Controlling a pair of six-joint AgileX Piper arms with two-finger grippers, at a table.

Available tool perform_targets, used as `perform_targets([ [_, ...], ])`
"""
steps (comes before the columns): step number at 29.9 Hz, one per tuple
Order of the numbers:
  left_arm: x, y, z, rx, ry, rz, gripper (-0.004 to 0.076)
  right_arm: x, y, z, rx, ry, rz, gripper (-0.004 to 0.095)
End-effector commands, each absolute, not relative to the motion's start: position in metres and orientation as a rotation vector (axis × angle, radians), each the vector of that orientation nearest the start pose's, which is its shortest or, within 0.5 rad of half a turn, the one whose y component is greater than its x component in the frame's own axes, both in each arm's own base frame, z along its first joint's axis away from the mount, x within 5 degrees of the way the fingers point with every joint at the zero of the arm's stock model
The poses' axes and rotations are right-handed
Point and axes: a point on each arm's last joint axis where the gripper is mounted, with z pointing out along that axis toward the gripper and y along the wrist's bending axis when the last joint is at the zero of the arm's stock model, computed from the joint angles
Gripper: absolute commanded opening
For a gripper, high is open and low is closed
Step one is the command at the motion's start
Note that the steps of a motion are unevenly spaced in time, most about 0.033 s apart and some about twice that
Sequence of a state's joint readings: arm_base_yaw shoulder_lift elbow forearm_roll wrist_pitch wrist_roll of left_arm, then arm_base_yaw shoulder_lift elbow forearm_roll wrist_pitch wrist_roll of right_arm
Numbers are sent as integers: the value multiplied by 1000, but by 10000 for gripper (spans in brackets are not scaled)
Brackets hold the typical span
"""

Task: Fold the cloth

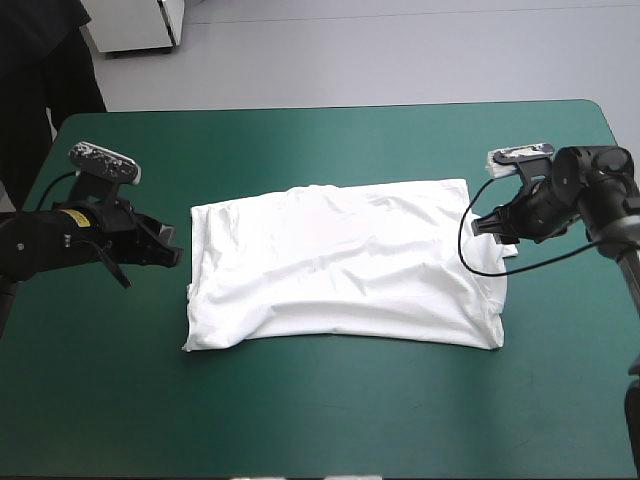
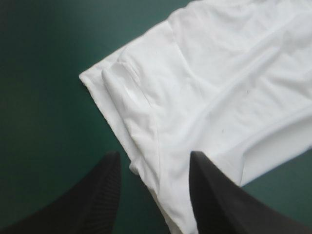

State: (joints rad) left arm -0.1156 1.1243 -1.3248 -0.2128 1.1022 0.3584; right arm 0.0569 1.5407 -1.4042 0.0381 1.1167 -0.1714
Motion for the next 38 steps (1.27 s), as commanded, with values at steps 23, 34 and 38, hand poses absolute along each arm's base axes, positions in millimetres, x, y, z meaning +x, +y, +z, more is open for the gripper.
perform_targets([
  [23,197,-43,454,532,2165,-168,333,399,-7,267,-162,2839,194,513],
  [34,196,-44,452,540,2185,-175,333,408,-8,240,-185,2905,189,427],
  [38,195,-44,452,543,2191,-176,333,406,-8,240,-235,2922,191,132],
])
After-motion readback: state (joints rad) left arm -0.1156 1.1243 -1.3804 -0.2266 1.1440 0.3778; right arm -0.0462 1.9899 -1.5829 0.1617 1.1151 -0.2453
